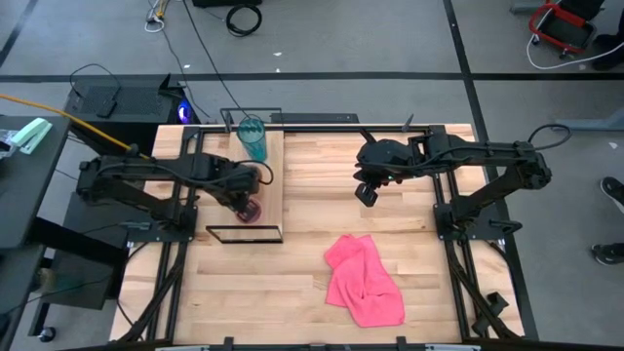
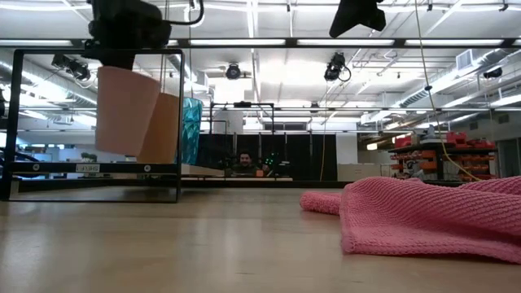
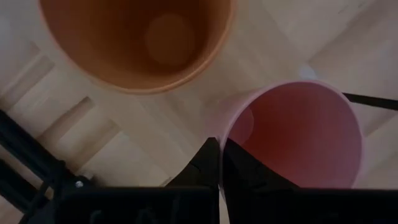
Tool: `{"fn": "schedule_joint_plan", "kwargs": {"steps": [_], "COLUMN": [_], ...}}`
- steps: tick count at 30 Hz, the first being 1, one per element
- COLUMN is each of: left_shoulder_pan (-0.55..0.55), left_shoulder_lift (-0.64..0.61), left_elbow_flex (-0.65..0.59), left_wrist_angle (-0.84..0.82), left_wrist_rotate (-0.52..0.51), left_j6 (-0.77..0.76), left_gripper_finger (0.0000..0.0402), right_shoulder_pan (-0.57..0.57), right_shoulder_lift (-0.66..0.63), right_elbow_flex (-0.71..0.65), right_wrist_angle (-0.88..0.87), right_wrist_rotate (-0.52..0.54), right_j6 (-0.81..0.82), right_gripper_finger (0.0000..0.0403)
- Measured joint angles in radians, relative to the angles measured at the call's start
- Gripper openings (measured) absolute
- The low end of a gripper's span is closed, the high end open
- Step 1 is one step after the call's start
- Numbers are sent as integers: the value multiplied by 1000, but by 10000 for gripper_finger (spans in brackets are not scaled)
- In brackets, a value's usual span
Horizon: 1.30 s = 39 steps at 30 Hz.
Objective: Stack small to large cups/mugs on shelf
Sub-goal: Put the pink cup on the shelf
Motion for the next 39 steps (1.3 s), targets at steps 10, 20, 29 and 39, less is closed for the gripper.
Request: {"fn": "schedule_joint_plan", "kwargs": {"steps": [10,20,29,39], "left_shoulder_pan": [0,0,0,0], "left_shoulder_lift": [-76,-93,-93,-93], "left_elbow_flex": [-131,-154,-154,-154], "left_wrist_angle": [146,149,128,92], "left_wrist_rotate": [24,26,22,6], "left_j6": [-27,-27,-19,-27], "left_gripper_finger": [11,23,21,44], "right_shoulder_pan": [1,1,1,1], "right_shoulder_lift": [1,1,1,1], "right_elbow_flex": [0,0,0,0], "right_wrist_angle": [2,8,9,9], "right_wrist_rotate": [-1,-1,-1,-1], "right_j6": [30,31,41,41], "right_gripper_finger": [5,7,8,8]}}
